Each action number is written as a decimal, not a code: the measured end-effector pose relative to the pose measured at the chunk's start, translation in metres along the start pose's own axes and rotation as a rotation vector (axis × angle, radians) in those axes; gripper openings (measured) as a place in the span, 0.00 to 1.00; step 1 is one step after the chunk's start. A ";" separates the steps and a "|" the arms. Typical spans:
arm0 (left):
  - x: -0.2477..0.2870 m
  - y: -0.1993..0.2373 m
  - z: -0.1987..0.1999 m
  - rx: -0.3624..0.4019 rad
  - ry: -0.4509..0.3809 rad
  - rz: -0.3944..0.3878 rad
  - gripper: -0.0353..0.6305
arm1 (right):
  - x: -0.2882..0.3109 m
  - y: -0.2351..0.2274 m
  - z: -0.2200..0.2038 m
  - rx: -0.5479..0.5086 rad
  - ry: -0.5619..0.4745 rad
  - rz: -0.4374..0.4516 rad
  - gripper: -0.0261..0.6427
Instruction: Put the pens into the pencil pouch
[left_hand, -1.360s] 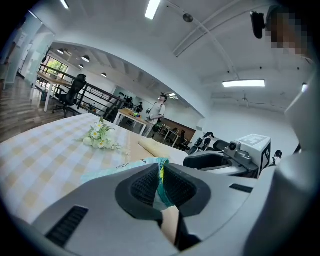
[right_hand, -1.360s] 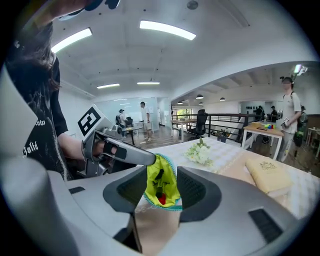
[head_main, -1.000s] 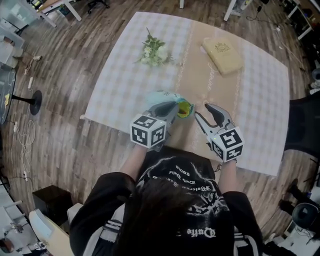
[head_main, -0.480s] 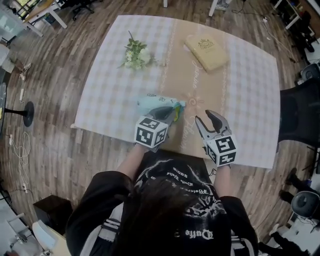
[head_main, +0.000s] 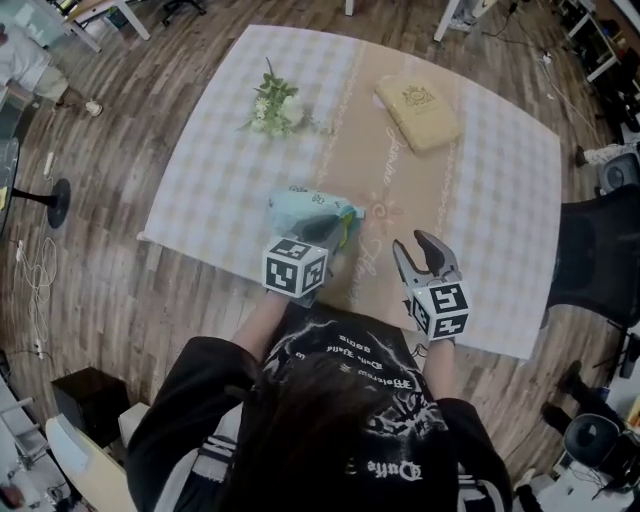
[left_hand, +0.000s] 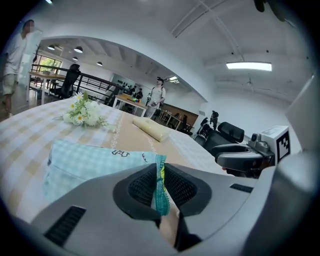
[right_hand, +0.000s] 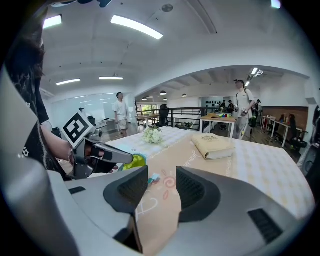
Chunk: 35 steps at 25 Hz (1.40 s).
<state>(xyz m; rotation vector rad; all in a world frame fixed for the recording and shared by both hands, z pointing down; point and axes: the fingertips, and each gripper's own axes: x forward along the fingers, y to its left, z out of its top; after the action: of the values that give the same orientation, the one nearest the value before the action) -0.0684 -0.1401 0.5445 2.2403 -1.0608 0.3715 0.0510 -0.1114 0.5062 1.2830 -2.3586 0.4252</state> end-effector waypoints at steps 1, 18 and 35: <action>-0.001 -0.002 0.001 -0.003 -0.006 0.010 0.12 | 0.000 -0.003 0.000 0.000 0.000 0.004 0.32; -0.010 -0.078 0.053 0.138 -0.212 0.002 0.13 | -0.036 -0.063 0.000 0.063 -0.122 -0.104 0.32; 0.025 -0.135 0.046 0.212 -0.207 -0.036 0.12 | -0.085 -0.113 -0.018 0.076 -0.166 -0.237 0.17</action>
<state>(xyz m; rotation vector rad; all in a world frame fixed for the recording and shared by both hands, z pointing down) 0.0512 -0.1189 0.4653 2.5274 -1.1296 0.2498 0.1921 -0.1024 0.4871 1.6684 -2.3021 0.3485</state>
